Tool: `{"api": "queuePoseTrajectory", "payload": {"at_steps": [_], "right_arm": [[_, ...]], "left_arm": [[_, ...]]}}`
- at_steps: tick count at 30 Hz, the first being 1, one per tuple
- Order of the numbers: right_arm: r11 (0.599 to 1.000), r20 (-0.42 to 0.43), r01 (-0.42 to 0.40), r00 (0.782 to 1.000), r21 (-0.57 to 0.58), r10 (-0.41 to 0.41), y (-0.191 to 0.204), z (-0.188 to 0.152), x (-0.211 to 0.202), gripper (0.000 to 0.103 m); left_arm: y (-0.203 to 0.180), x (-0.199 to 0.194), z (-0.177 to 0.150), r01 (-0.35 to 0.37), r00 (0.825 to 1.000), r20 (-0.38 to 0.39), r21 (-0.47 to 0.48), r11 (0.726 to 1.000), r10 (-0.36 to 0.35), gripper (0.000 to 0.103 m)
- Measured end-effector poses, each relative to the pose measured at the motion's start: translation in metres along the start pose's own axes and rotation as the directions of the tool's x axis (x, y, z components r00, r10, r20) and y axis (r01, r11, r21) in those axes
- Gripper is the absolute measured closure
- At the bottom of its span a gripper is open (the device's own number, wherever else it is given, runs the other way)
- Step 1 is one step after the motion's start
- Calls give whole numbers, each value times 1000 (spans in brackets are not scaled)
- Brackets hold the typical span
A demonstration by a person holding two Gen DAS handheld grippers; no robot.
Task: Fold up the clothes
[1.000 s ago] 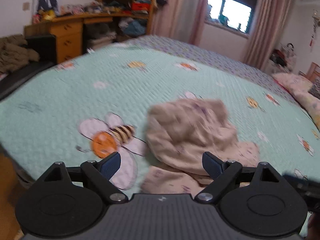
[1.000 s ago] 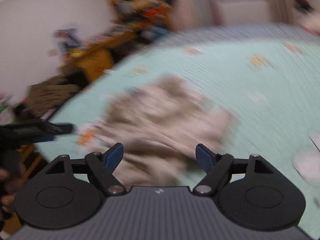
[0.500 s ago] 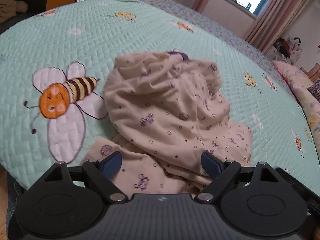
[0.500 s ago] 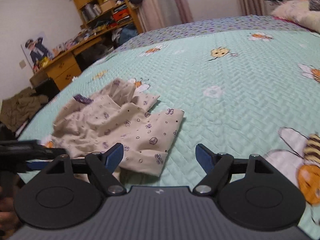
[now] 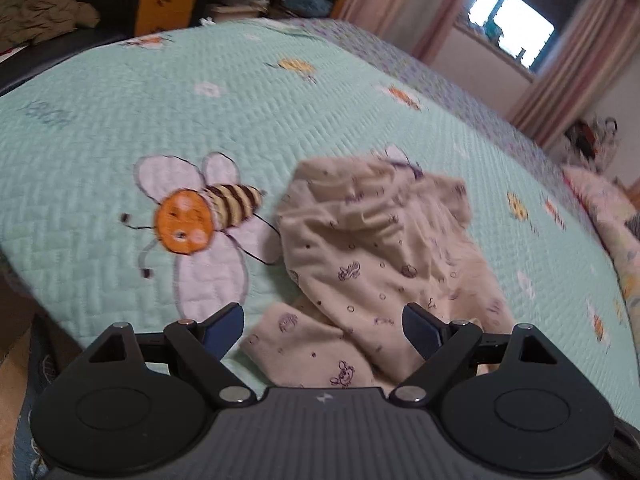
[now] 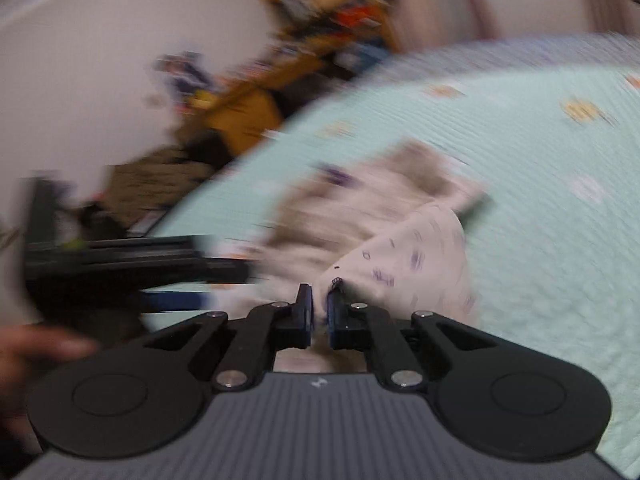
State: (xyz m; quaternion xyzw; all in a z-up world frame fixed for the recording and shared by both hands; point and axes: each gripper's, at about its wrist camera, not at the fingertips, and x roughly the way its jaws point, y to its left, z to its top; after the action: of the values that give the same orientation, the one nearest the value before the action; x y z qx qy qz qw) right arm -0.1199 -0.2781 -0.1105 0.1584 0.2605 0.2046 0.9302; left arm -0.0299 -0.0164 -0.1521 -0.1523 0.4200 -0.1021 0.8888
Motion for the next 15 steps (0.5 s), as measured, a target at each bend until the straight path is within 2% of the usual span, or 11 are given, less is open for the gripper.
{"api": "queuePoseTrajectory", "payload": {"at_steps": [1, 2, 4, 7, 9, 11, 13, 15], "right_arm": [[998, -14, -44, 999, -38, 44, 8, -3, -2, 91], [995, -51, -75, 996, -66, 72, 10, -10, 0, 86], [988, -140, -109, 986, -105, 94, 7, -28, 8, 65], [996, -184, -20, 983, -89, 4, -12, -49, 9, 65], [999, -125, -6, 992, -31, 2, -28, -48, -8, 64], [1000, -32, 23, 999, 21, -22, -43, -40, -26, 57], [993, 46, 108, 993, 49, -110, -58, -28, -35, 34], [985, 51, 153, 986, 75, -157, -77, -23, -29, 28]], "left_arm": [[2, -3, 0, 3, 1000, 0, -3, 1000, -3, 15], [2, -4, -2, 7, 1000, -6, -2, 1000, -7, 15], [-3, -3, -7, 23, 999, -26, 9, 1000, -22, 15], [-27, 4, -17, 54, 997, -67, 91, 994, -48, 15], [-44, 9, -19, 51, 997, -71, 149, 988, -40, 15], [-57, 16, -19, 49, 997, -71, 191, 980, -36, 15], [-57, 17, -19, 41, 997, -69, 188, 981, -28, 15], [-54, 17, -19, 31, 998, -68, 179, 983, -20, 13]]}}
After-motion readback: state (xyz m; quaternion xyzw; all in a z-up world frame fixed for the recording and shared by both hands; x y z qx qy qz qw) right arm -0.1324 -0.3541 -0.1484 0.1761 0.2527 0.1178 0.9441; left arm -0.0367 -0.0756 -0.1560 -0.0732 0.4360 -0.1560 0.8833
